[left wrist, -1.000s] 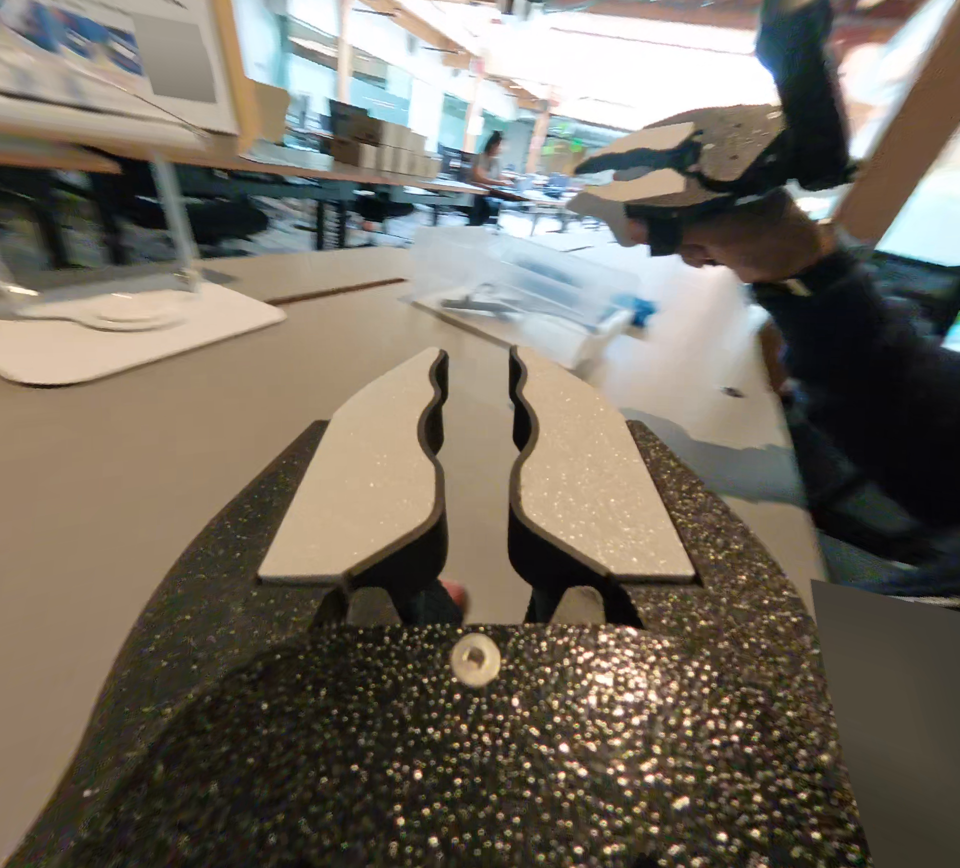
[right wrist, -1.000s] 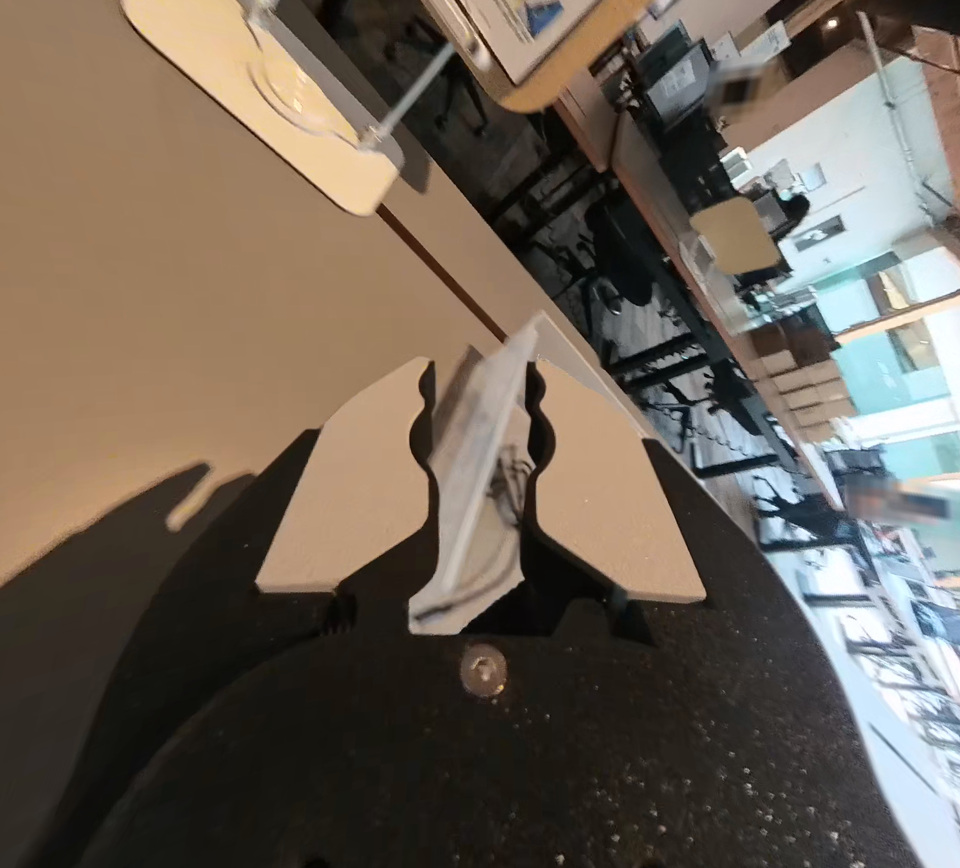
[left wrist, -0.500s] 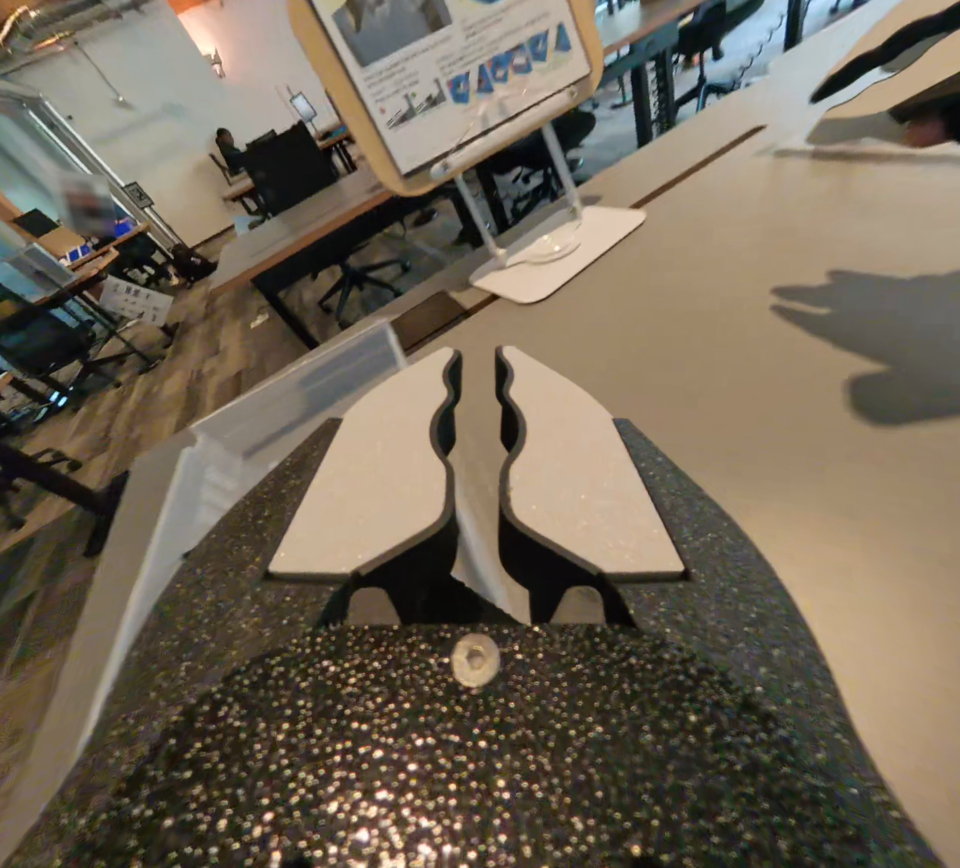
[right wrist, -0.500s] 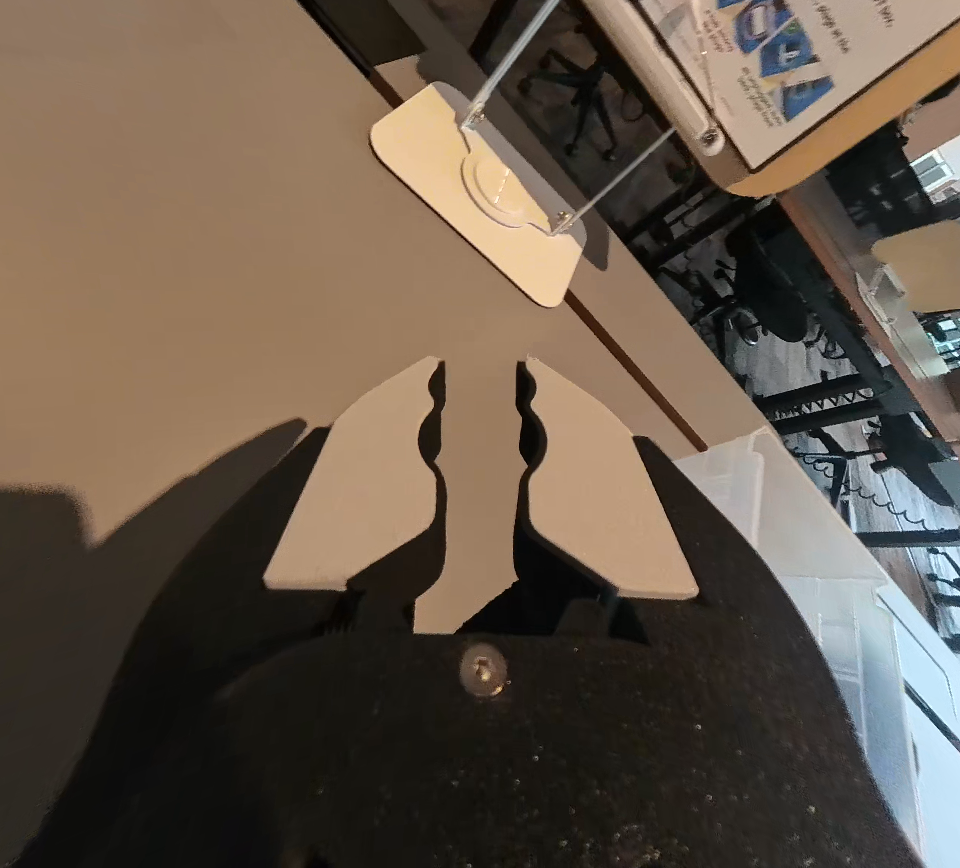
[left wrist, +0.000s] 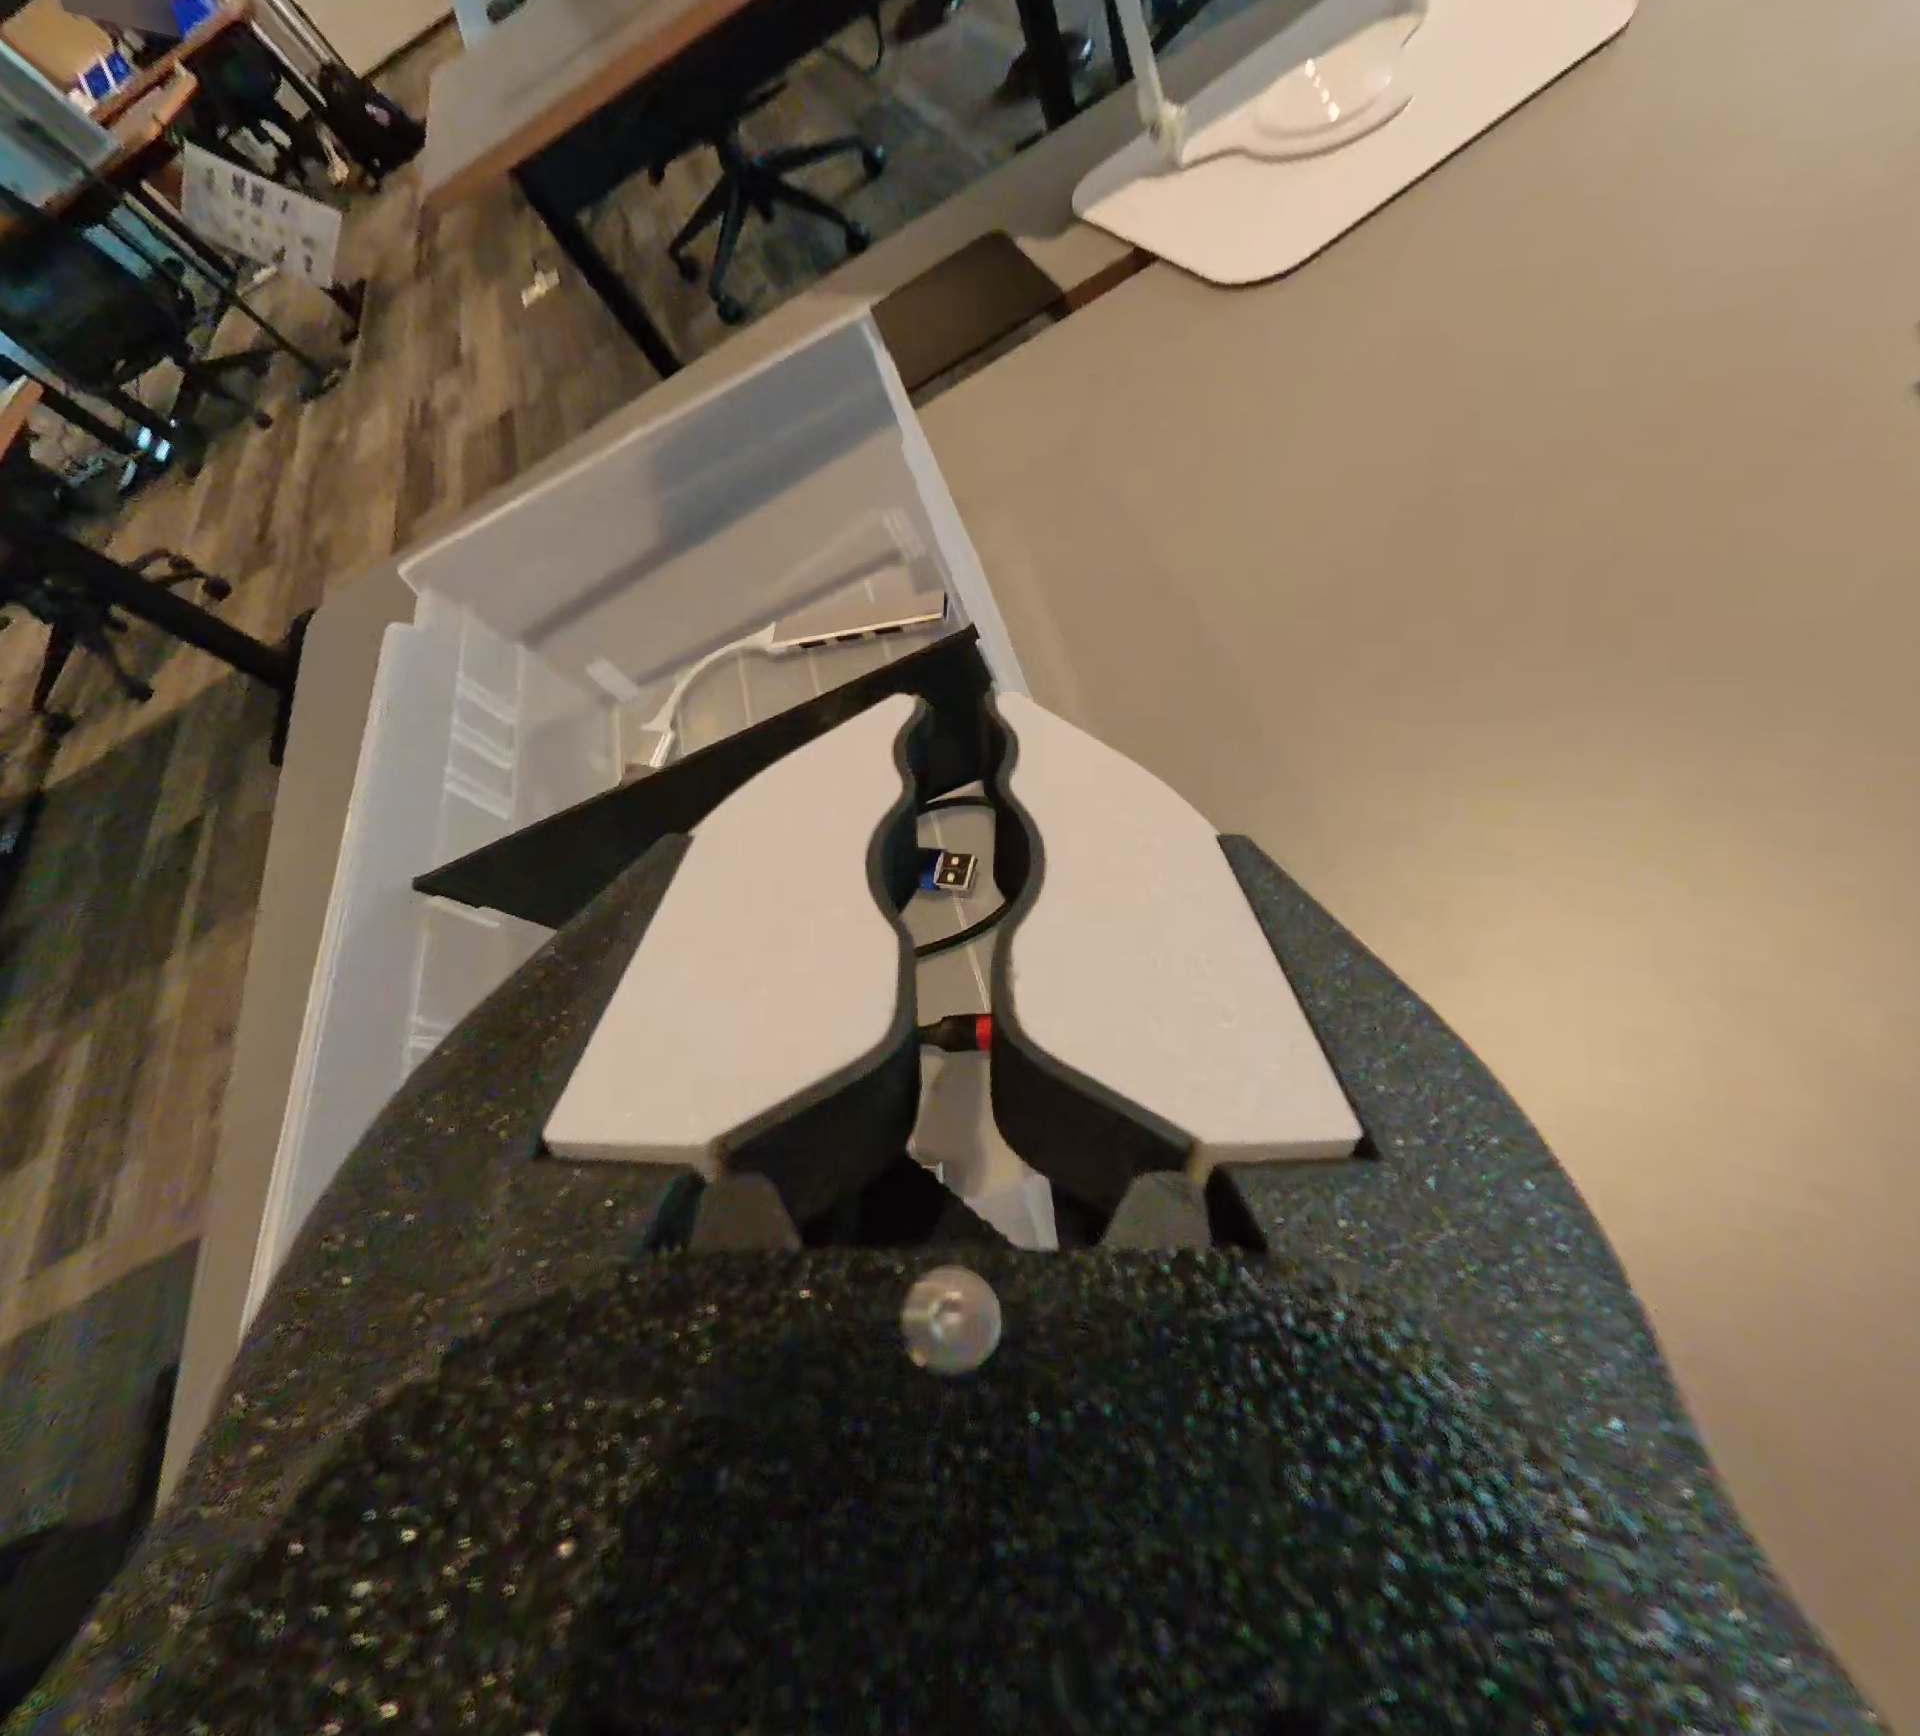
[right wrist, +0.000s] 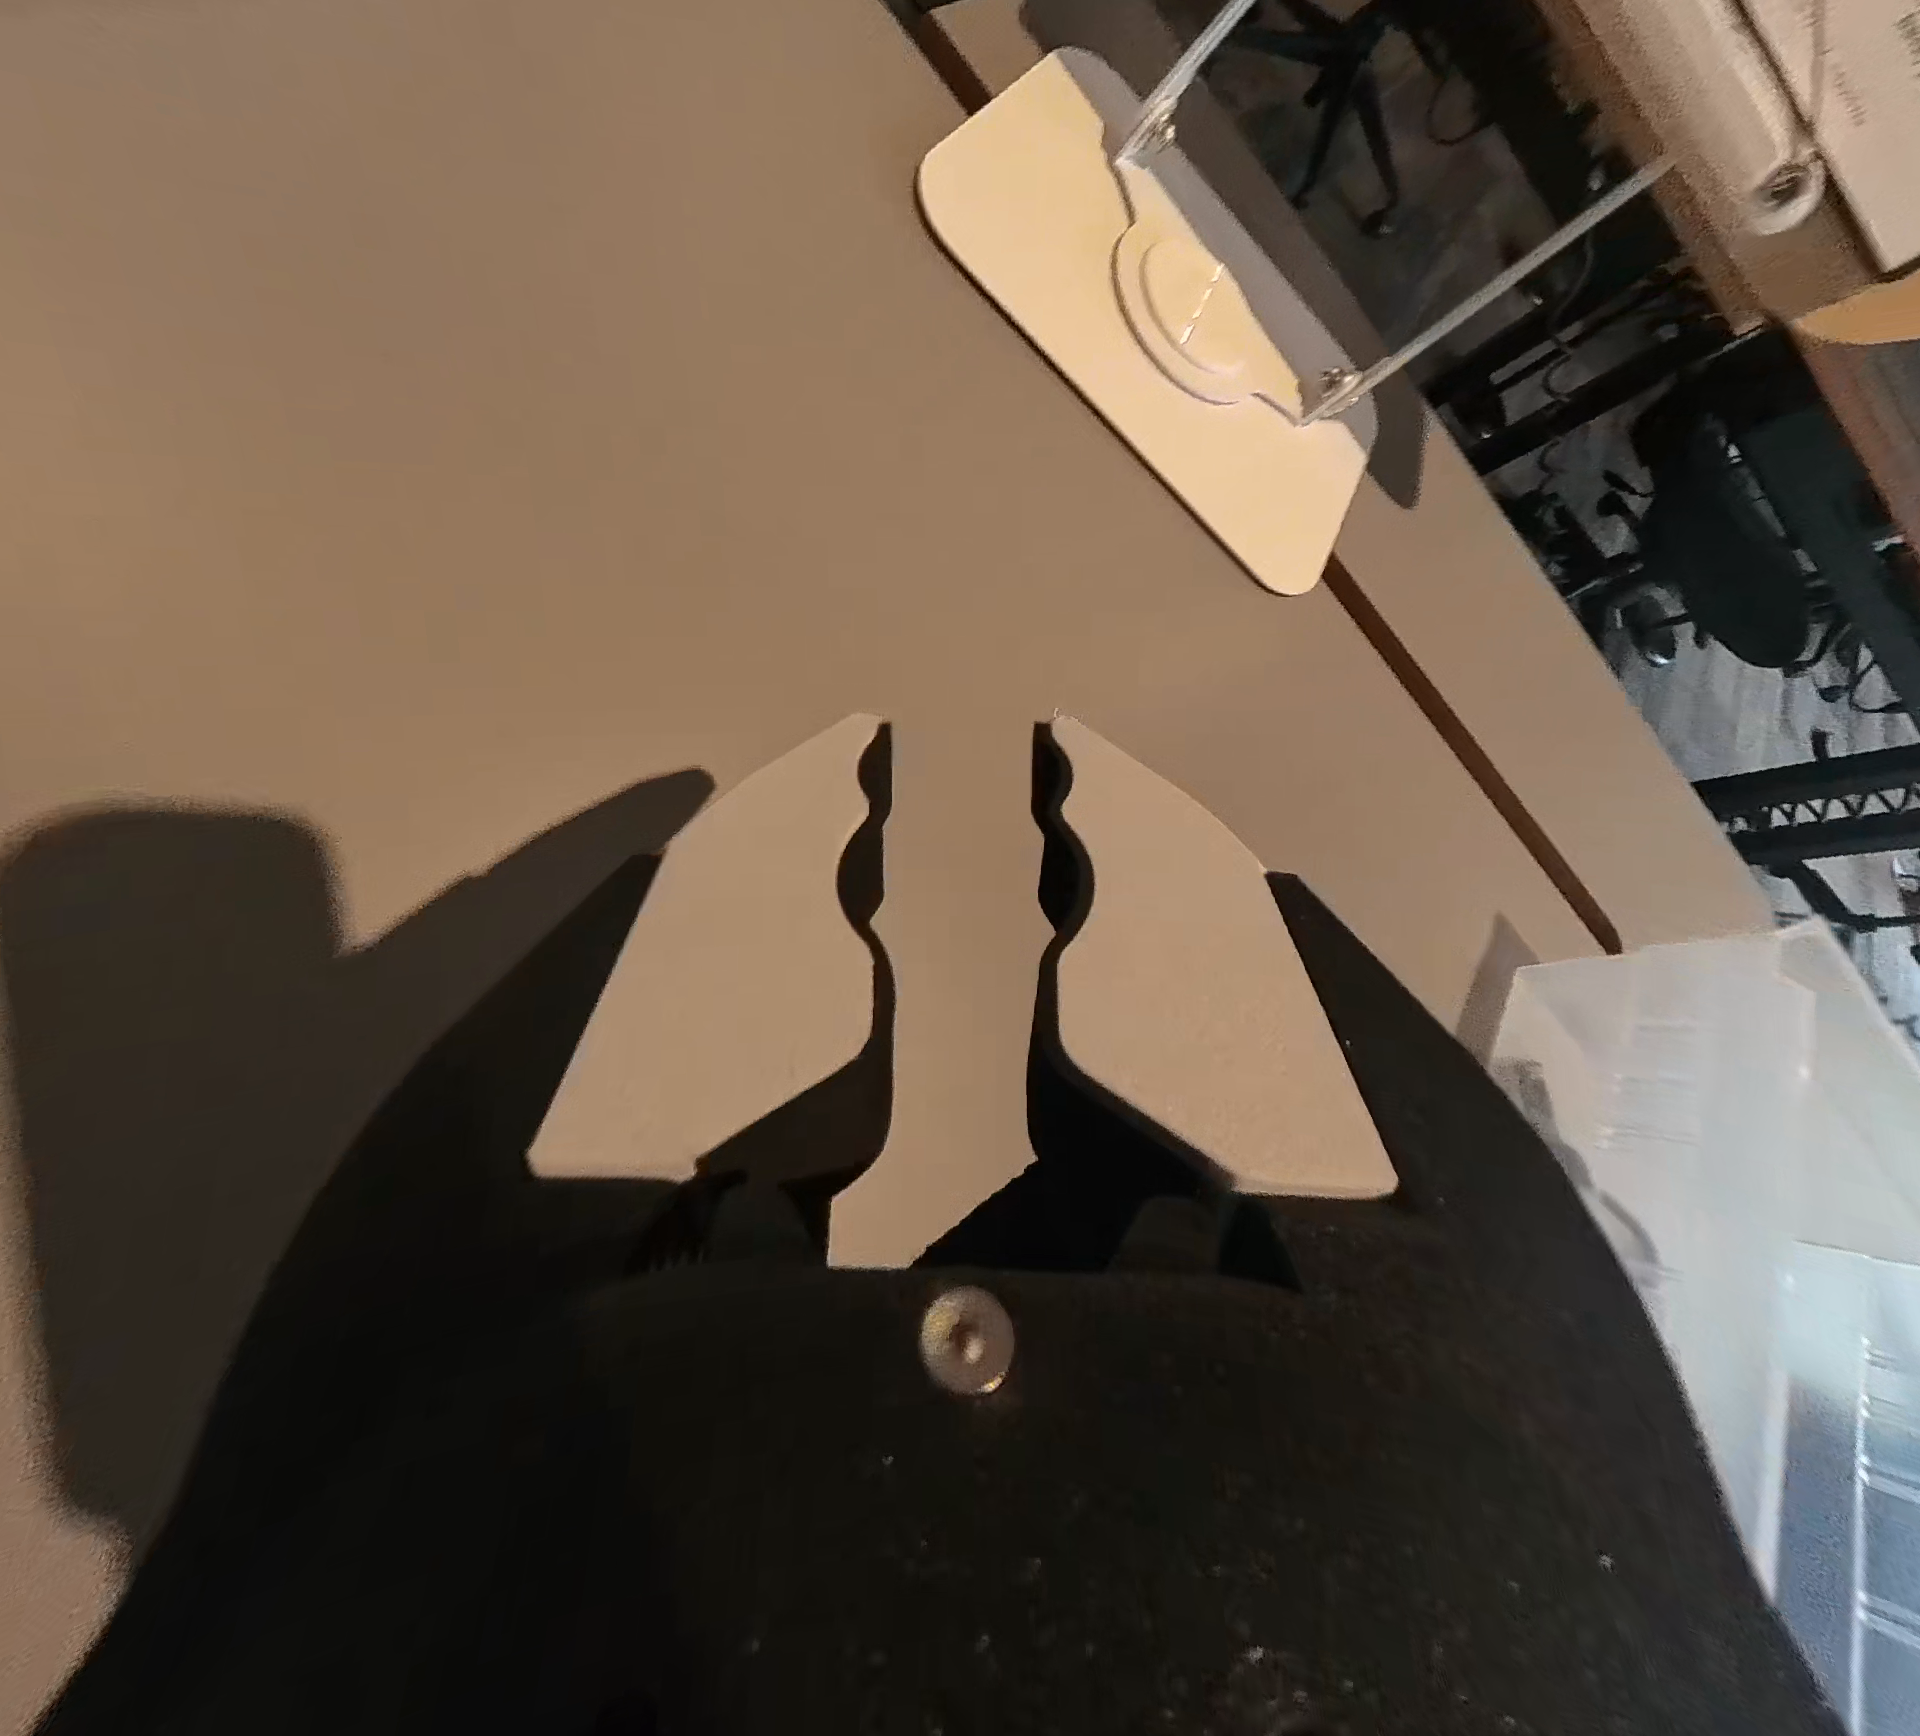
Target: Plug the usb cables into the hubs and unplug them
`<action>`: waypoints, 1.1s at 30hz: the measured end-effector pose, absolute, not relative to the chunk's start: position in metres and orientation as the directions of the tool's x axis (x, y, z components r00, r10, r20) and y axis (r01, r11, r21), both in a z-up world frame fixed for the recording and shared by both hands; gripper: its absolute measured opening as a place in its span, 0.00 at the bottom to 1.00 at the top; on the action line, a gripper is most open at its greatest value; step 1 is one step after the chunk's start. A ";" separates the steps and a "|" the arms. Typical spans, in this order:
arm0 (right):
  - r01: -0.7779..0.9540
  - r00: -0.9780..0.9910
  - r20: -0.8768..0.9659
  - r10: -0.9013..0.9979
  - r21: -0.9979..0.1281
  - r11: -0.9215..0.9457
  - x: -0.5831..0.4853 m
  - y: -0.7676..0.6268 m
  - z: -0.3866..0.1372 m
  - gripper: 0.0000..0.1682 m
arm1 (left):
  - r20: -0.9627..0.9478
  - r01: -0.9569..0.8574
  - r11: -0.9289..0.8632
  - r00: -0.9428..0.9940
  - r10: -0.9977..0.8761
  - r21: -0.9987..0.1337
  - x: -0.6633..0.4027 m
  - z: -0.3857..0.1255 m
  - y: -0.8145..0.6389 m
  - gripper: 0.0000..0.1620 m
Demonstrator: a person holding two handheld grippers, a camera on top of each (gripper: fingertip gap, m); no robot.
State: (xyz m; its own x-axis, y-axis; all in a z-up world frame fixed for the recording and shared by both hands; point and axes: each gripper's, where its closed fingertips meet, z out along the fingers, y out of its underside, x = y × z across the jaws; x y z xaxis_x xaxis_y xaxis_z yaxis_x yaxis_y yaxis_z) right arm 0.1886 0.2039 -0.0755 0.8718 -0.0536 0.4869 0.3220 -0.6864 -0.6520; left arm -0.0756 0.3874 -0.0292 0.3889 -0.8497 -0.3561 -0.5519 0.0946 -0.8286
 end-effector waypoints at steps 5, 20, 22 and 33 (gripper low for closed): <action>0.304 0.886 0.463 -0.030 -0.629 -0.715 0.185 0.208 -0.097 0.15 | -0.418 -0.601 0.091 0.432 -0.799 -0.794 -0.075 -0.033 0.406 0.05; 0.275 0.904 0.428 -0.012 -0.602 -0.750 0.173 0.230 -0.122 0.15 | -0.403 -0.598 0.075 0.438 -0.804 -0.798 -0.082 -0.043 0.420 0.05; 0.274 0.905 0.426 -0.011 -0.601 -0.751 0.172 0.230 -0.122 0.15 | -0.396 -0.596 0.070 0.437 -0.808 -0.800 -0.082 -0.044 0.421 0.05; 0.269 0.924 0.382 0.022 -0.606 -0.748 0.167 0.227 -0.128 0.15 | -0.230 -0.450 -0.012 0.479 -0.847 -0.893 -0.105 -0.019 0.439 0.05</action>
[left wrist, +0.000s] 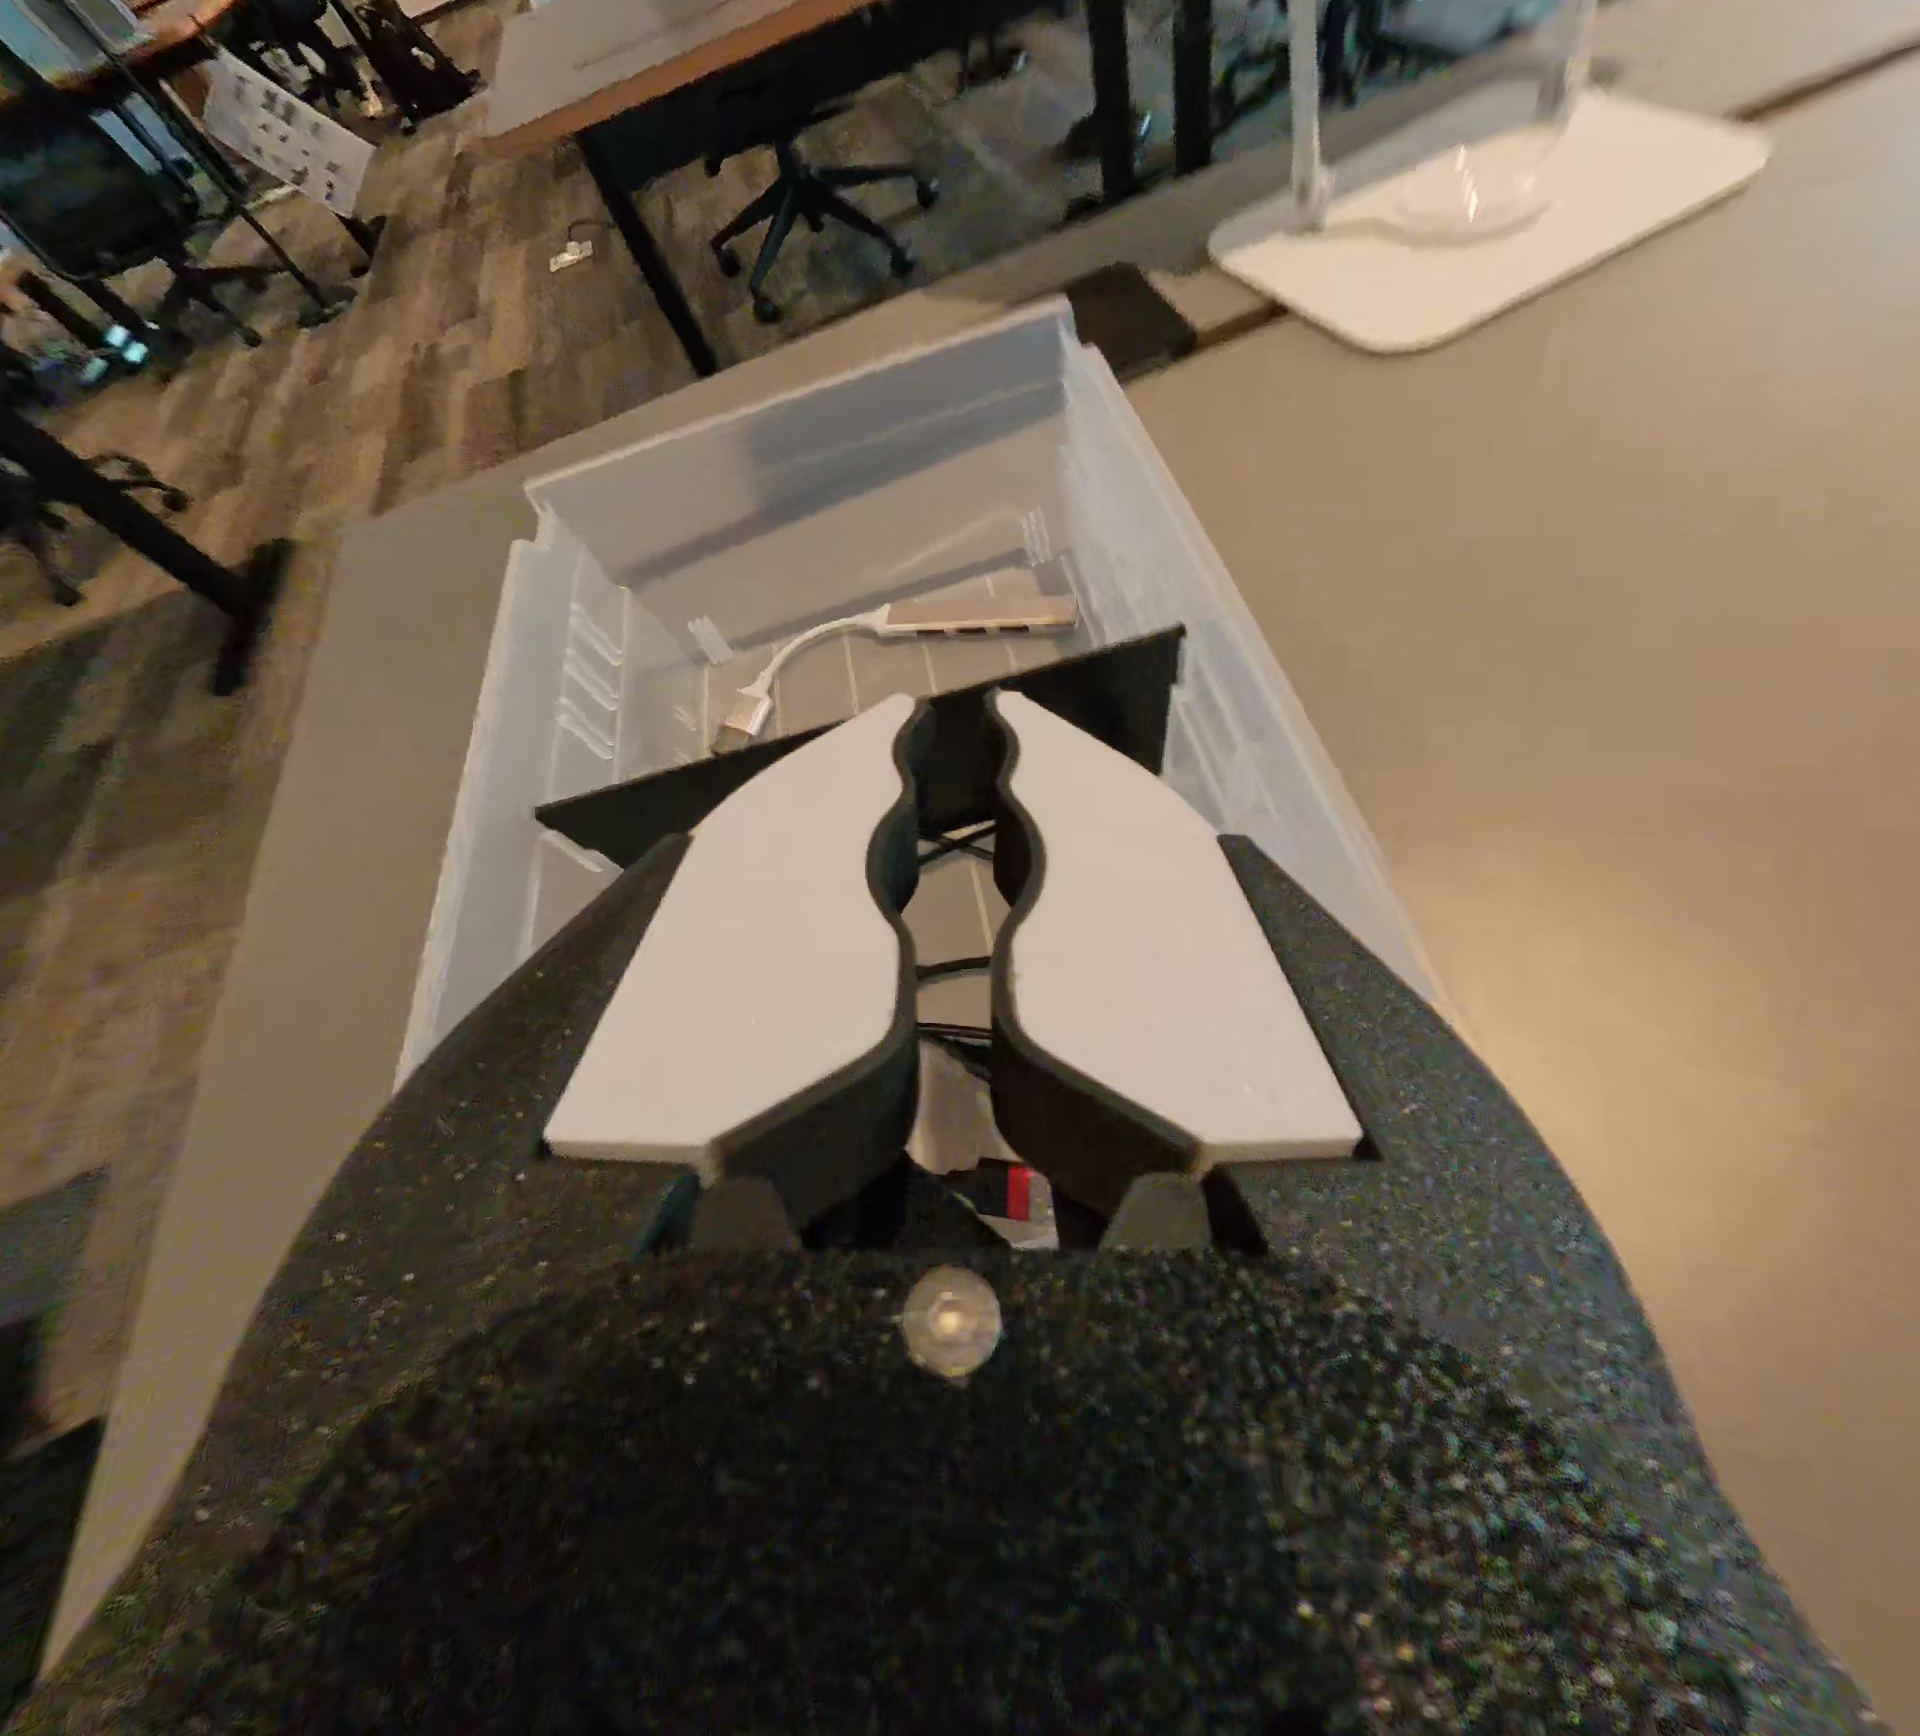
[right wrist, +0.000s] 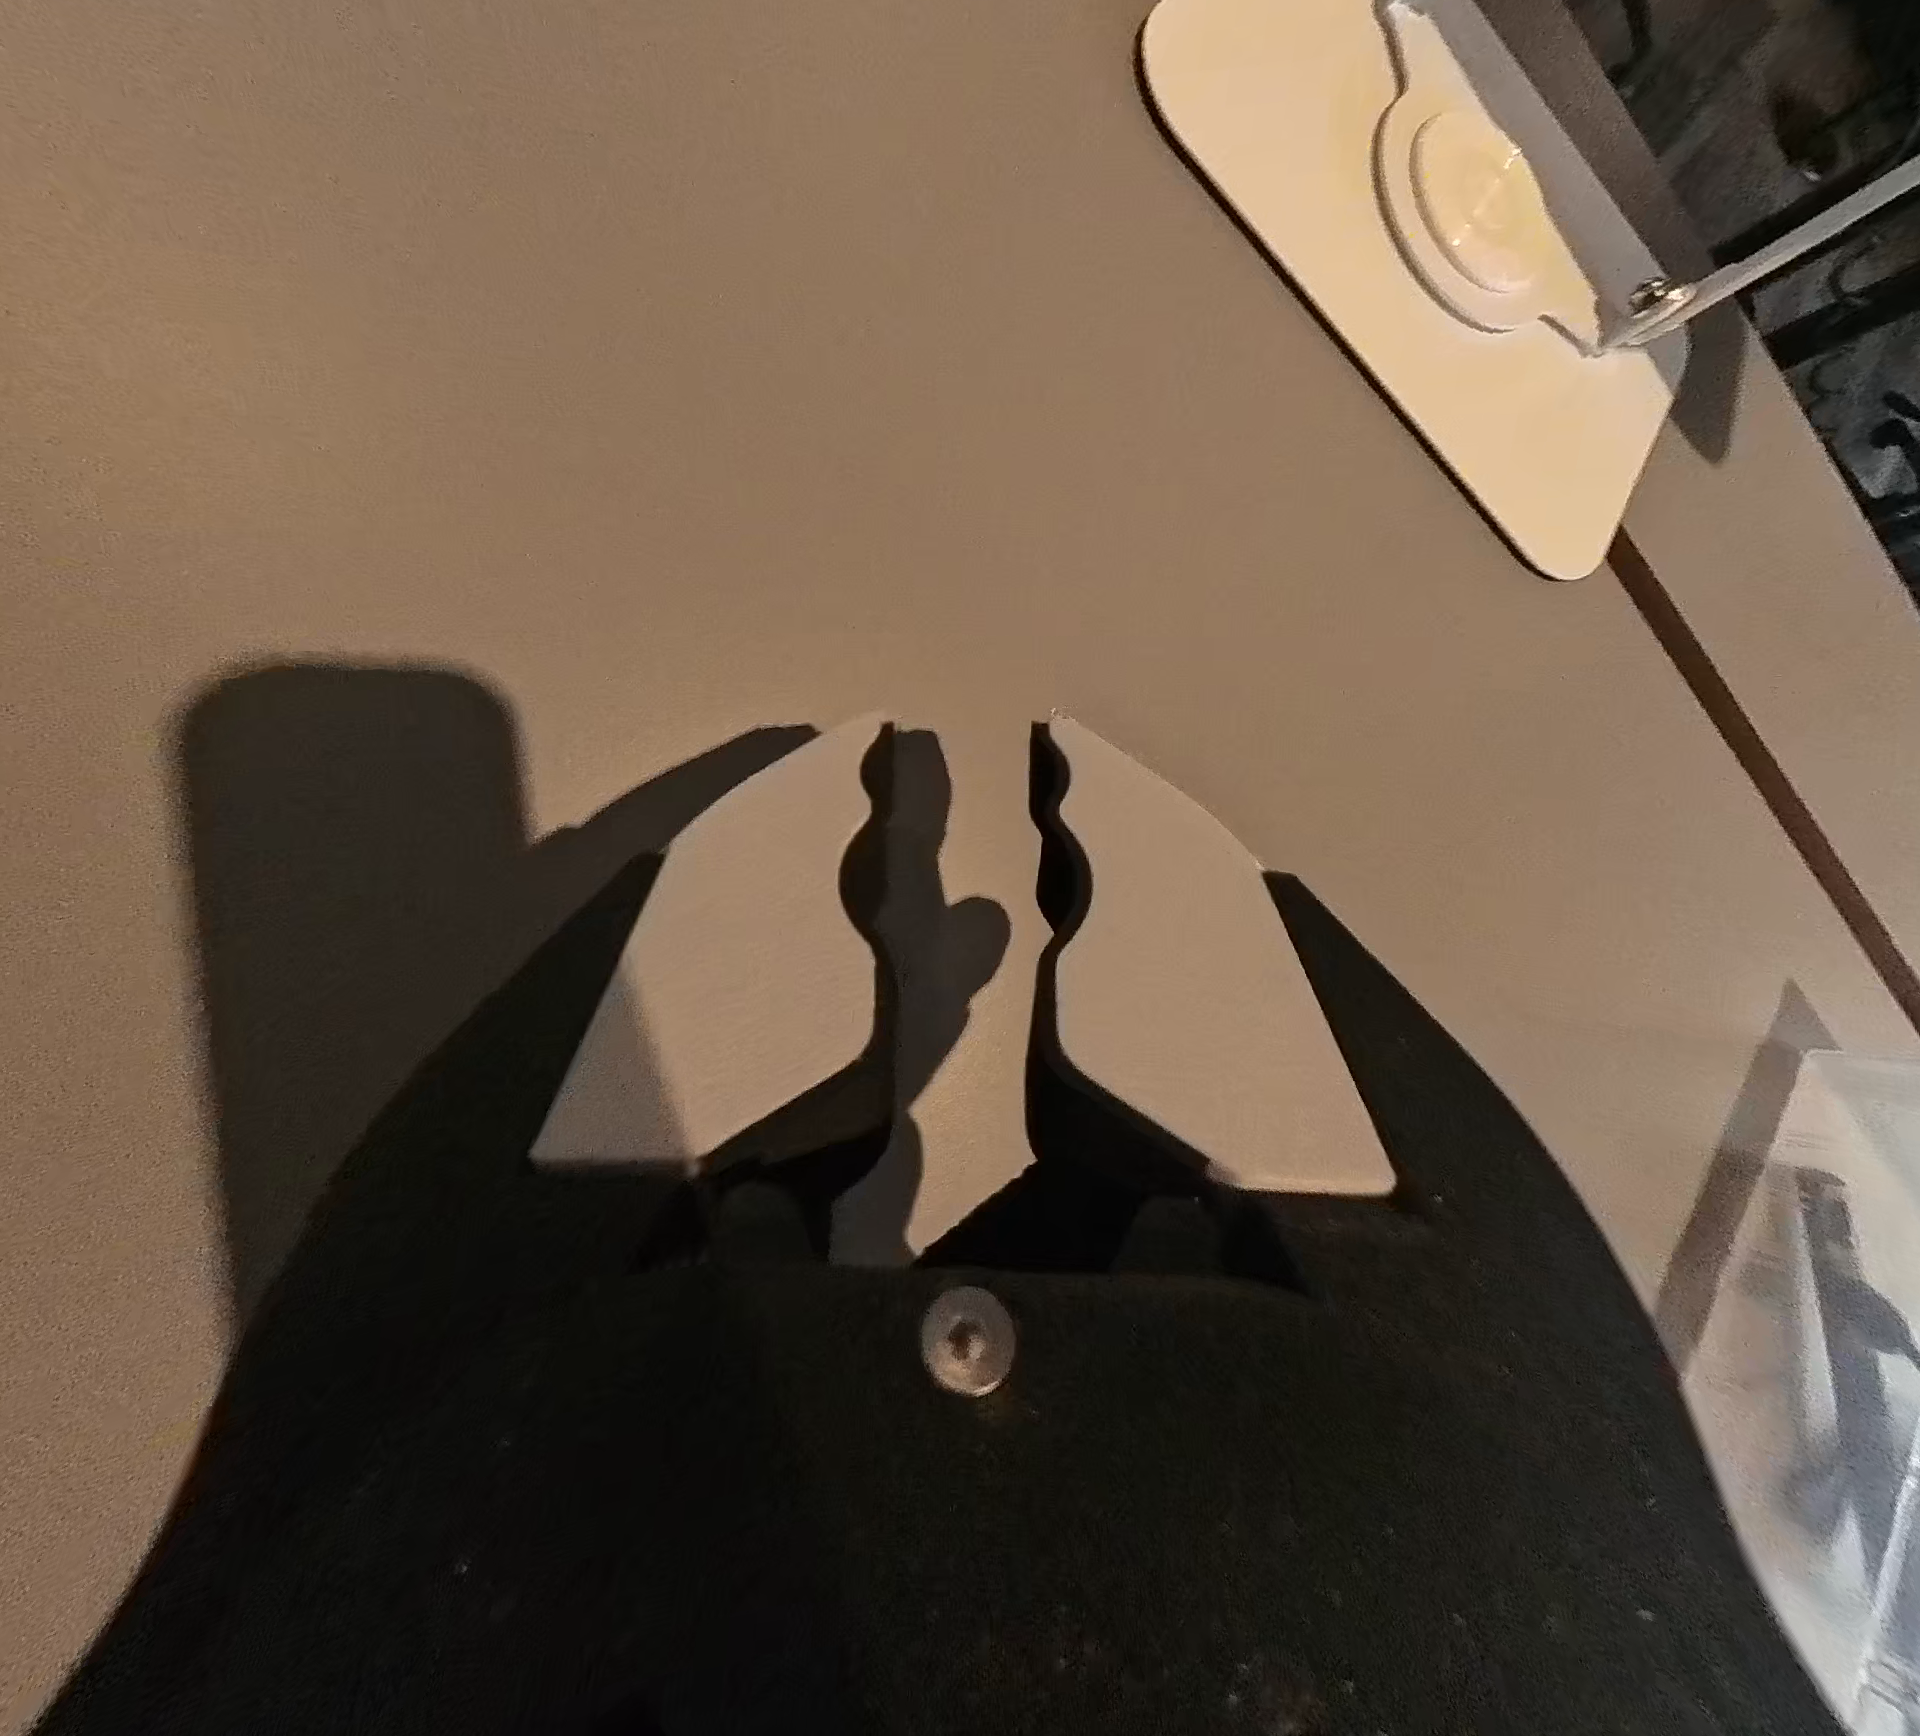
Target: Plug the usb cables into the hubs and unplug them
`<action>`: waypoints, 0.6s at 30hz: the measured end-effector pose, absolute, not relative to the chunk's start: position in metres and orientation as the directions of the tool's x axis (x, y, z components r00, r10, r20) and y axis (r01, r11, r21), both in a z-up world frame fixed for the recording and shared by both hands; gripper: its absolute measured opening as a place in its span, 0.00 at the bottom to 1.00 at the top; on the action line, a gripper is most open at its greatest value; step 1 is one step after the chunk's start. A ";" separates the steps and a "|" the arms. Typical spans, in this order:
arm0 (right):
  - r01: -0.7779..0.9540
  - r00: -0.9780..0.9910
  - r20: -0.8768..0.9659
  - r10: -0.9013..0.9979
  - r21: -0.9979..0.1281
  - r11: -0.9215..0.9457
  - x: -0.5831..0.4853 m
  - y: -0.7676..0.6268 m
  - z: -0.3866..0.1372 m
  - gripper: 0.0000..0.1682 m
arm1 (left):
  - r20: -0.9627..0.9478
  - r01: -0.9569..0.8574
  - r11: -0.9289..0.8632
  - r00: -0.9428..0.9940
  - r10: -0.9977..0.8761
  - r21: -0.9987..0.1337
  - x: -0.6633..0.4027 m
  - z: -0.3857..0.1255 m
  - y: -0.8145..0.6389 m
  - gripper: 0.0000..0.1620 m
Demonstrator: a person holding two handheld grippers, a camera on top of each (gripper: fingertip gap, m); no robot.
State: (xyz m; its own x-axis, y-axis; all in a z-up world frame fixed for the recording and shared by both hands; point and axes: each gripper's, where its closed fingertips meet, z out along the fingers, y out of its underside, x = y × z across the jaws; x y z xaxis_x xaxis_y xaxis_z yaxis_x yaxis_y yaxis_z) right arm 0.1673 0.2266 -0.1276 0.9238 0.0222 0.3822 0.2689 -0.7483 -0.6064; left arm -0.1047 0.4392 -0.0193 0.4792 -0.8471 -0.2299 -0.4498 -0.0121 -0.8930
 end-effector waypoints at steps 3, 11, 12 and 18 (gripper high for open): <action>0.274 0.938 0.339 0.068 -0.609 -0.744 0.159 0.228 -0.133 0.14 | -0.161 -0.344 -0.015 0.476 -0.864 -0.939 -0.125 0.018 0.455 0.06; 0.286 0.954 0.255 0.158 -0.613 -0.736 0.141 0.231 -0.148 0.15 | -0.198 -0.286 0.087 0.383 -0.902 -0.954 -0.118 0.055 0.478 0.14; 0.286 0.954 0.254 0.159 -0.612 -0.737 0.142 0.231 -0.149 0.15 | -0.195 -0.280 0.091 0.372 -0.907 -0.956 -0.115 0.049 0.478 0.14; 0.262 0.962 0.227 0.151 -0.617 -0.742 0.146 0.233 -0.155 0.15 | -0.178 -0.325 0.059 0.350 -0.920 -0.944 -0.107 0.020 0.483 0.14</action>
